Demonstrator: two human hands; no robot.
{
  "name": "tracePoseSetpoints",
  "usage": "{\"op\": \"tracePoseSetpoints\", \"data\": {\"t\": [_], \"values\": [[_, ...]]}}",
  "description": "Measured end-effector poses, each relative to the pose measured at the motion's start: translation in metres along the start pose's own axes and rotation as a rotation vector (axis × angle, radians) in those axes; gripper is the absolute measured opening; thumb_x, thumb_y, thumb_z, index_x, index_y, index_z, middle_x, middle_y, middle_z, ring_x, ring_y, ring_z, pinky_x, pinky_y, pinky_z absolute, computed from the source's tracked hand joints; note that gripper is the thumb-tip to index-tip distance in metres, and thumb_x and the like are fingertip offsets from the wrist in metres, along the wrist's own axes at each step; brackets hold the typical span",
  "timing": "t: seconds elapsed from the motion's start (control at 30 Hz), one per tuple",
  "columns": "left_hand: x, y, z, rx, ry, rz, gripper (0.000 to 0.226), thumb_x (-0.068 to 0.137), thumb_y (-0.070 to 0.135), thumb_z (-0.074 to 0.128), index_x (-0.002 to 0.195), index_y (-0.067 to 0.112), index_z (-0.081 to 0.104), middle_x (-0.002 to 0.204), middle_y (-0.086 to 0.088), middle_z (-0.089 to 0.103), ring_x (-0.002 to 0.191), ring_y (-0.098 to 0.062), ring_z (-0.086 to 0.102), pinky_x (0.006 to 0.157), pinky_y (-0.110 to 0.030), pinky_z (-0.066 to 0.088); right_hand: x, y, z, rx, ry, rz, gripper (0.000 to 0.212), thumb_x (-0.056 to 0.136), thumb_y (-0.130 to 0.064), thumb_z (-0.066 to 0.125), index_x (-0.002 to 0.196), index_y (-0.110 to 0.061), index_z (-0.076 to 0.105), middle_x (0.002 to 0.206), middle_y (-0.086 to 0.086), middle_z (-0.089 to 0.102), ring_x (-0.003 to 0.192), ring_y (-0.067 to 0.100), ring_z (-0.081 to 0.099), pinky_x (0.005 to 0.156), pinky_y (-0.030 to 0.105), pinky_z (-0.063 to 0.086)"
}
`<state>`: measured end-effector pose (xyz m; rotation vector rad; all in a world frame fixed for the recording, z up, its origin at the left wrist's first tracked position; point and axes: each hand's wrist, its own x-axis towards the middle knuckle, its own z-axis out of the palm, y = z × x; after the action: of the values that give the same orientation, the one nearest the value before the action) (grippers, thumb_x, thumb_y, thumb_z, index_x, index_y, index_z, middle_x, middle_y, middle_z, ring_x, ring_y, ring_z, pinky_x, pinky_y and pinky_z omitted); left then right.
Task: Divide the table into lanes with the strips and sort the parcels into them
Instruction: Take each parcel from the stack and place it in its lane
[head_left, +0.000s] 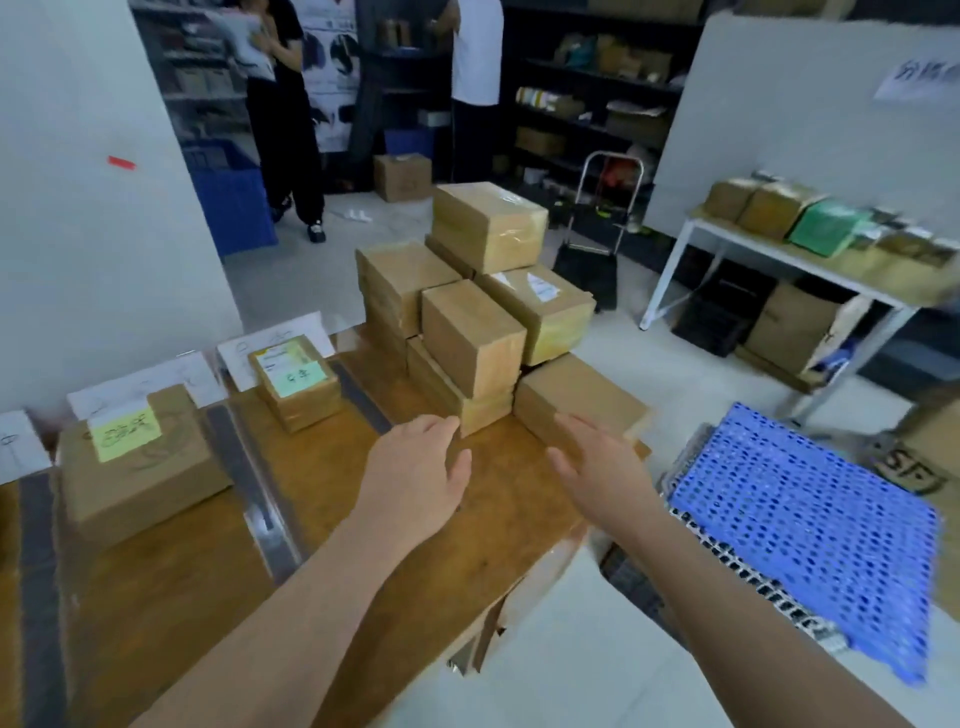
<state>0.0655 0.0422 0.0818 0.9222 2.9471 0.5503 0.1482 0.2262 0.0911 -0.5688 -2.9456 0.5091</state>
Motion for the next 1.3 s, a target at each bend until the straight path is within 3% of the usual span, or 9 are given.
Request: {"op": "tracePoseSetpoints", "data": {"t": [0.27, 0.63, 0.83, 0.97, 1.03, 1.17, 1.23, 1.3], "values": [[0.046, 0.086, 0.064, 0.028, -0.101, 0.001, 0.053, 0.101, 0.047, 0.039, 0.149, 0.023, 0.038, 0.150, 0.002, 0.045, 0.136, -0.017, 0.044, 0.108, -0.034, 0.040, 0.030, 0.127, -0.020, 0.043, -0.033, 0.102, 0.047, 0.097, -0.027, 0.050, 0.142, -0.013, 0.046, 0.147, 0.008, 0.045, 0.135, 0.028, 0.039, 0.110, 0.034, 0.032], [0.144, 0.114, 0.125, -0.031, -0.231, -0.082, 0.055, 0.101, 0.044, 0.042, 0.149, 0.019, 0.037, 0.149, -0.004, 0.046, 0.134, -0.021, 0.047, 0.106, -0.036, 0.044, 0.123, 0.189, 0.003, 0.110, -0.145, 0.225, 0.049, 0.099, -0.030, 0.046, 0.144, -0.010, 0.043, 0.147, 0.010, 0.044, 0.133, 0.026, 0.042, 0.110, 0.033, 0.032], [0.182, 0.125, 0.156, -0.163, -0.384, -0.188, 0.067, 0.101, 0.041, 0.045, 0.156, 0.017, 0.017, 0.153, -0.009, 0.039, 0.137, -0.025, 0.043, 0.104, -0.037, 0.044, 0.171, 0.216, 0.013, 0.187, -0.269, 0.293, 0.041, 0.099, -0.022, 0.046, 0.135, -0.002, 0.047, 0.141, 0.016, 0.047, 0.127, 0.029, 0.046, 0.100, 0.033, 0.037], [0.193, 0.134, 0.171, -0.284, -0.453, -0.300, 0.073, 0.101, 0.042, 0.044, 0.158, 0.022, 0.002, 0.159, -0.010, 0.027, 0.141, -0.028, 0.037, 0.108, -0.038, 0.040, 0.192, 0.234, 0.027, 0.265, -0.351, 0.314, 0.053, 0.101, -0.028, 0.044, 0.149, -0.008, 0.032, 0.150, 0.012, 0.040, 0.136, 0.027, 0.039, 0.106, 0.031, 0.032], [0.194, 0.141, 0.176, -0.371, -0.465, -0.378, 0.077, 0.101, 0.045, 0.045, 0.158, 0.022, -0.001, 0.159, -0.011, 0.027, 0.142, -0.029, 0.036, 0.109, -0.038, 0.038, 0.199, 0.242, 0.035, 0.319, -0.361, 0.329, 0.052, 0.100, -0.028, 0.043, 0.149, -0.012, 0.034, 0.147, 0.010, 0.044, 0.134, 0.026, 0.042, 0.105, 0.030, 0.033], [0.183, 0.159, 0.184, -0.491, -0.420, -0.551, 0.084, 0.097, 0.054, 0.046, 0.158, 0.021, -0.002, 0.155, -0.012, 0.032, 0.136, -0.028, 0.042, 0.105, -0.035, 0.039, 0.194, 0.257, 0.048, 0.458, -0.400, 0.323, 0.033, 0.099, -0.019, 0.042, 0.121, -0.007, 0.065, 0.120, 0.013, 0.065, 0.110, 0.029, 0.060, 0.095, 0.033, 0.047], [0.175, 0.171, 0.189, -0.515, -0.395, -0.618, 0.093, 0.092, 0.061, 0.050, 0.157, 0.021, -0.003, 0.154, -0.014, 0.029, 0.134, -0.030, 0.041, 0.106, -0.037, 0.037, 0.187, 0.266, 0.052, 0.596, -0.398, 0.335, 0.030, 0.097, -0.013, 0.046, 0.103, -0.020, 0.075, 0.106, 0.007, 0.071, 0.101, 0.029, 0.065, 0.095, 0.043, 0.050], [0.168, 0.183, 0.193, -0.591, -0.364, -0.716, 0.102, 0.087, 0.065, 0.055, 0.157, 0.023, -0.006, 0.154, -0.016, 0.023, 0.136, -0.033, 0.037, 0.108, -0.039, 0.033, 0.182, 0.275, 0.051, 0.750, -0.387, 0.363, 0.038, 0.095, -0.007, 0.047, 0.091, -0.031, 0.075, 0.092, 0.000, 0.072, 0.090, 0.023, 0.068, 0.088, 0.039, 0.055]]}}
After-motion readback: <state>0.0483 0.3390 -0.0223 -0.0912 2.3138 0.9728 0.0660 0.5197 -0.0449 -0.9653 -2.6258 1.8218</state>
